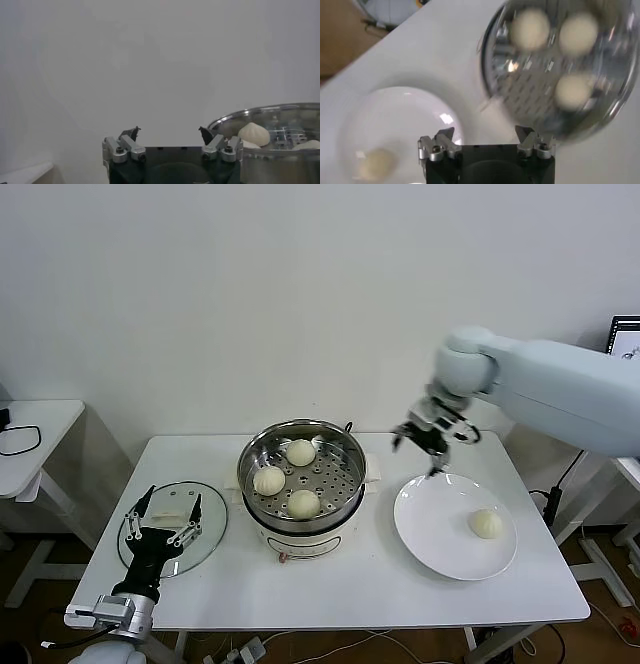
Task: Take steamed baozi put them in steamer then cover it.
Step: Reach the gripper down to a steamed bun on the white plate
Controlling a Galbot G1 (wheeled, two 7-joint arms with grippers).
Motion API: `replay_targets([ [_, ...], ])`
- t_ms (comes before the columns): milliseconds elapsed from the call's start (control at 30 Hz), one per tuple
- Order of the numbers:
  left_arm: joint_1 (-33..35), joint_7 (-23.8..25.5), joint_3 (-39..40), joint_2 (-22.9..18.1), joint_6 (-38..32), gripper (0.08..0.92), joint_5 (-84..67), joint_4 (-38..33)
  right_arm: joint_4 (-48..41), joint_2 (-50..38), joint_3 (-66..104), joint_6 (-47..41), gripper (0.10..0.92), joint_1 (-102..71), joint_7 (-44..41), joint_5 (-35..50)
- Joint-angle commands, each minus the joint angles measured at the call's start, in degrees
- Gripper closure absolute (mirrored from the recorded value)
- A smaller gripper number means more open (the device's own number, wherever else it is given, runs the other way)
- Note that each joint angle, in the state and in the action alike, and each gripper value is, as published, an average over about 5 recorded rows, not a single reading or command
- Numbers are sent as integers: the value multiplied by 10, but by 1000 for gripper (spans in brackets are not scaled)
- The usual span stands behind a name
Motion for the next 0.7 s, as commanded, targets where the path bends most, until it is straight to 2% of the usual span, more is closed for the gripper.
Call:
replay_targets([
  [33, 1, -1, 6, -1, -1, 177, 3, -1, -63, -124, 116, -79, 203, -164, -22, -76],
  [267, 1, -3, 15, -2, -2, 177, 7, 0, -127, -98, 230, -74, 203, -297, 6, -131],
  [700, 0, -6, 22, -7, -4, 177, 15, 3, -181, -59, 283, -58, 203, -348, 32, -171],
])
